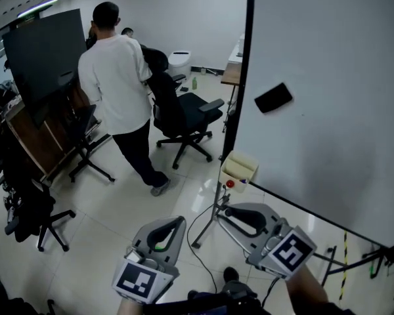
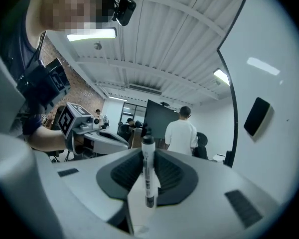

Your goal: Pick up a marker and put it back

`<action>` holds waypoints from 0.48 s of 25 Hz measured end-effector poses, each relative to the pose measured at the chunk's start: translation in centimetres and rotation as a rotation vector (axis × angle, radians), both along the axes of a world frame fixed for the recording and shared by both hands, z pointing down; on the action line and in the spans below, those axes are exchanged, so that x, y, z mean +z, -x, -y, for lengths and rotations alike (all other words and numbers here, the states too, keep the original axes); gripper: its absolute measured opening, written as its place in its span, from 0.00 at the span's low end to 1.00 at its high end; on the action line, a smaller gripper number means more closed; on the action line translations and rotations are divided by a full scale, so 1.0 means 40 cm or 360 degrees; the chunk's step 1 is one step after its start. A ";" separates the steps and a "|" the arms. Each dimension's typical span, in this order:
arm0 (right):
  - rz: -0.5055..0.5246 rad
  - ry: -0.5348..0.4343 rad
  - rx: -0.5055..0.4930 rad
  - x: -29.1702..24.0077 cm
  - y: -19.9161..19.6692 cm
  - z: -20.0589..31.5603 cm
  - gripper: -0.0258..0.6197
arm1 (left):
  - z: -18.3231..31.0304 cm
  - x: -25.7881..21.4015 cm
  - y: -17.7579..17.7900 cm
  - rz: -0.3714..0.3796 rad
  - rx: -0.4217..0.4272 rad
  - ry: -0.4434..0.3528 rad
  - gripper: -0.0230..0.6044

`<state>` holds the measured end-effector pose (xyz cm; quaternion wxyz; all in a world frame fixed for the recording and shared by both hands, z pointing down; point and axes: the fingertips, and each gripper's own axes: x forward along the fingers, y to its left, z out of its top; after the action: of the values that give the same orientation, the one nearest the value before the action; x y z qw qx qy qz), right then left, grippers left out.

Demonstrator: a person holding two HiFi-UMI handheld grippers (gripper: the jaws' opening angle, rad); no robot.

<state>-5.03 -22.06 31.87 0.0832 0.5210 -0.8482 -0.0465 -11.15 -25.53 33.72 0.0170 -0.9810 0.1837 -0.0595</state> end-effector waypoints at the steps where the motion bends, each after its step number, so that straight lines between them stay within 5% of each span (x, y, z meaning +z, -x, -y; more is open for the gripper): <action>1: -0.0006 -0.0003 0.0016 0.000 -0.008 0.011 0.18 | 0.014 -0.002 -0.011 0.0000 0.0018 -0.0002 0.03; 12: 0.0015 0.0017 0.0067 0.027 -0.243 0.152 0.18 | 0.182 -0.002 -0.237 0.0107 0.0003 -0.0037 0.03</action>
<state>4.69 -28.15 32.94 0.0829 0.5386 -0.8376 -0.0378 -1.66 -32.79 33.65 0.0345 -0.9784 0.1827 -0.0903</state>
